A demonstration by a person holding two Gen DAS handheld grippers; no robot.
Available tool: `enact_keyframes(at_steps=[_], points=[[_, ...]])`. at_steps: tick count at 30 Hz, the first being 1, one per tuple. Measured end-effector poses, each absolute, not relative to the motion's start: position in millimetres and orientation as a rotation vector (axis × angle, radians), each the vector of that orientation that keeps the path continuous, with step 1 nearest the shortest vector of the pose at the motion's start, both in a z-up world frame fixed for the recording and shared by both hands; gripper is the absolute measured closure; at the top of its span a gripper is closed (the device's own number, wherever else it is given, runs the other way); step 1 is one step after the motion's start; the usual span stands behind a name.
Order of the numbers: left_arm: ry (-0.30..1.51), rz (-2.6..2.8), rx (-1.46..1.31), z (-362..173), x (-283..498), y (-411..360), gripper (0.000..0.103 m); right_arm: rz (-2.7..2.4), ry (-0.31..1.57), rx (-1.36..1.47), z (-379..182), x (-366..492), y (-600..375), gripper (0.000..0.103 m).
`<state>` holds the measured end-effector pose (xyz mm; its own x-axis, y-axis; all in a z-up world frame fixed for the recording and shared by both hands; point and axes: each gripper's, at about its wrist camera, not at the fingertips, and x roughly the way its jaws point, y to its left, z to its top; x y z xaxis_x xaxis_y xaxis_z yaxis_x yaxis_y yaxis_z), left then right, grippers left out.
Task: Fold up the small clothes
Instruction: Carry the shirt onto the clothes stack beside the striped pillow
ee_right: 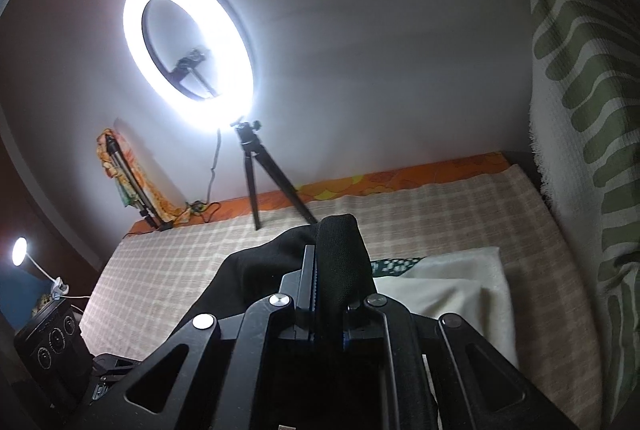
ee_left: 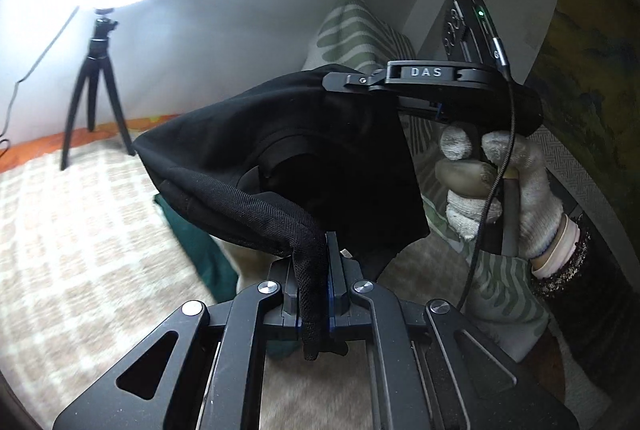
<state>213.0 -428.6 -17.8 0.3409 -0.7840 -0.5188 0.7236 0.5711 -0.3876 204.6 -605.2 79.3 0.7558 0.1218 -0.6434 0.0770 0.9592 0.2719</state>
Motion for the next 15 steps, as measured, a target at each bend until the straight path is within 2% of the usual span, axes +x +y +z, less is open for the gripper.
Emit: enact_keyframes(at_steps=[15], points=[[0.824, -0.966, -0.105, -69.7, 241.7, -449.2, 0.097, 0.028, 0.787, 0.262, 30.3, 249.5, -645.0, 0.097]])
